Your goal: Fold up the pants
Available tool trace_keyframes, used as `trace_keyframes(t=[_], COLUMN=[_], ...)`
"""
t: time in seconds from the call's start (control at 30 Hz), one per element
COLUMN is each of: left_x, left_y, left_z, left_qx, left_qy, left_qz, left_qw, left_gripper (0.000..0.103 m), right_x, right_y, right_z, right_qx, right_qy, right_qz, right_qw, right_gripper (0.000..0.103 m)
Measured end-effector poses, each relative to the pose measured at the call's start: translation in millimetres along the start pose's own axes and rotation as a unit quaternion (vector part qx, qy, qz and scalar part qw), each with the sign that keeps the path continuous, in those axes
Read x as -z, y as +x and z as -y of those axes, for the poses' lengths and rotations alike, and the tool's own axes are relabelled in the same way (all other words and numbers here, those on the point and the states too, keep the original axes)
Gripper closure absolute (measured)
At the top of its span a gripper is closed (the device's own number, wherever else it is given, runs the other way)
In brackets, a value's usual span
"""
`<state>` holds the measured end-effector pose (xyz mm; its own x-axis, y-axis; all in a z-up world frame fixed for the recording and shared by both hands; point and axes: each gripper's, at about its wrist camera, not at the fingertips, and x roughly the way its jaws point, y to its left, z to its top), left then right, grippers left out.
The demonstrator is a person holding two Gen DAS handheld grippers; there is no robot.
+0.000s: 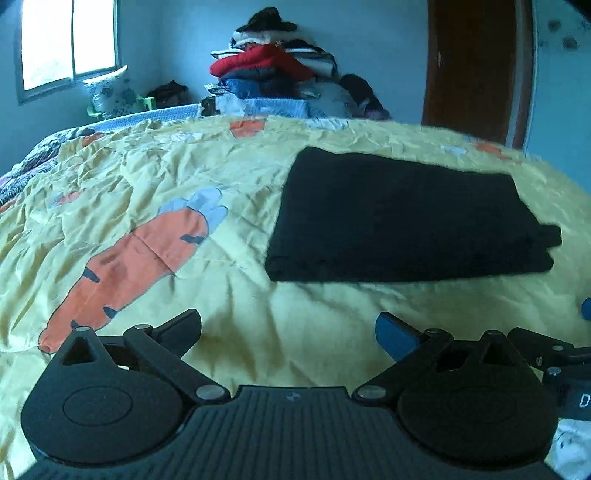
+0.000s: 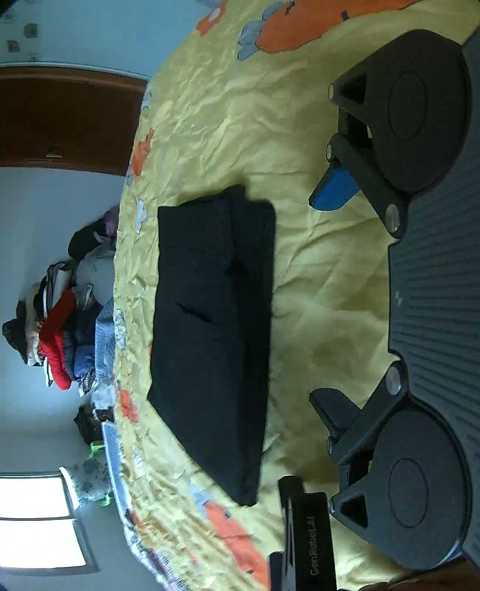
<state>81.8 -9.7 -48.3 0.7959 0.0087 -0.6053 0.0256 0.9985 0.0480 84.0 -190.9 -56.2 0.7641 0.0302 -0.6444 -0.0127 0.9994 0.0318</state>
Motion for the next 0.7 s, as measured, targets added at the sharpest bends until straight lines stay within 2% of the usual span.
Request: trace_keyframes(t=[0.13, 0.7], left_x=[0.6, 5.0], left_y=[0.1, -6.0], left_z=[0.3, -0.2], left_qx=[0.003, -0.007], left_qy=[-0.002, 0.001], left_qz=[0.004, 0.001], left_qw=[1.0000, 1.0000], left_gripper=[0.001, 0.001], right_x=[11.1, 17.3], right_y=[-2.1, -9.8], right_z=[4.2, 5.5], right_qx=[-0.008, -0.002], right_qy=[0.015, 0.017], right_qz=[-0.010, 0.000], right_qw=[1.000, 1.000], right_gripper=[0.000, 0.000])
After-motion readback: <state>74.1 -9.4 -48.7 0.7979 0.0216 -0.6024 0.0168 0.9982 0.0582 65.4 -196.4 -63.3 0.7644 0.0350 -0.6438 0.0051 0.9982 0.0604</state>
